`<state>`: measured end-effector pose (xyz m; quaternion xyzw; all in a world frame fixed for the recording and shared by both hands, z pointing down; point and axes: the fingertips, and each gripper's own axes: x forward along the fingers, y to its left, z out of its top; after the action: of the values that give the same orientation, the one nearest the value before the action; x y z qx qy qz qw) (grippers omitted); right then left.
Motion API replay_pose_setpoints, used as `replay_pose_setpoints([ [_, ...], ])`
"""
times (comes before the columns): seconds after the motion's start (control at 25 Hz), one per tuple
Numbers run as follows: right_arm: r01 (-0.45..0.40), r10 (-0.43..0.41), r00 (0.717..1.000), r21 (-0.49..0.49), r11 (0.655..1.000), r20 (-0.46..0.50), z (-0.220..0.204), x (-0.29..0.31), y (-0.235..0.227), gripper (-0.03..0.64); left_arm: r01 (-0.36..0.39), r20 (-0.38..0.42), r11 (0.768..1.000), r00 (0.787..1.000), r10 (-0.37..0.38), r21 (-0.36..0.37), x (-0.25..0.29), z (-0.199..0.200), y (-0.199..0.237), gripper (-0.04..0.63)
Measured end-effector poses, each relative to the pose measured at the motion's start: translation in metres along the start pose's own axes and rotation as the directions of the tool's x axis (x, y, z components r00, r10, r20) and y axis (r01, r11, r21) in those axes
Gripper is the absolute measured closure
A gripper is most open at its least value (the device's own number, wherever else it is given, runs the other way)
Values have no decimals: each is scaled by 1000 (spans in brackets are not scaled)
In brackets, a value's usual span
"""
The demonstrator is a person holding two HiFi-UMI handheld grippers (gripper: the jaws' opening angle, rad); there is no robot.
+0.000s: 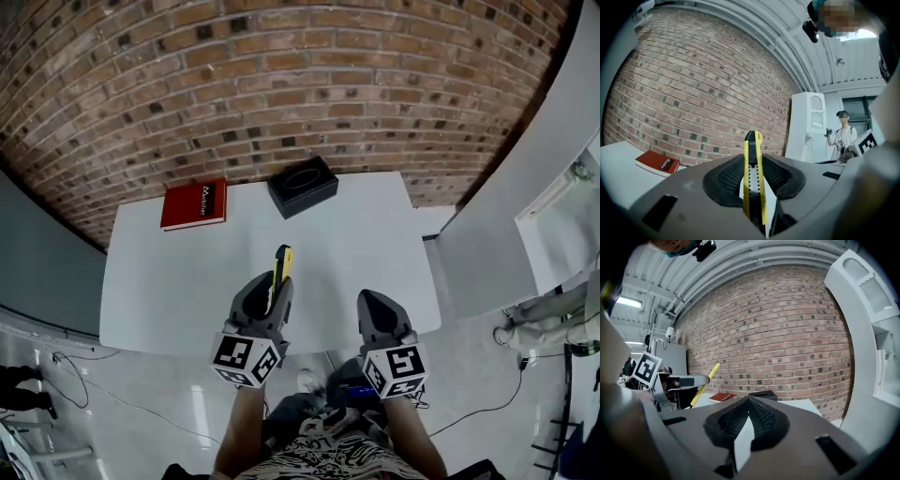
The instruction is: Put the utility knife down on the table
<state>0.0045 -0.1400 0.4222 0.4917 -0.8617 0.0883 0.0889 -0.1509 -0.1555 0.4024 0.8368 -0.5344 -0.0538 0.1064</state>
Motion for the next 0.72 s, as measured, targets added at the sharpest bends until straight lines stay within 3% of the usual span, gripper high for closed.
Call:
replay_pose_setpoints([
  [0.4, 11, -11, 1000, 16, 1000, 20, 13, 7, -26, 612, 11, 13, 1000, 1000, -11, 5, 23, 7, -2, 472],
  [0.72, 10, -9, 1000, 36, 999, -28, -9, 10, -25, 612, -1, -41, 1000, 999, 0, -8, 16, -16, 4, 472],
])
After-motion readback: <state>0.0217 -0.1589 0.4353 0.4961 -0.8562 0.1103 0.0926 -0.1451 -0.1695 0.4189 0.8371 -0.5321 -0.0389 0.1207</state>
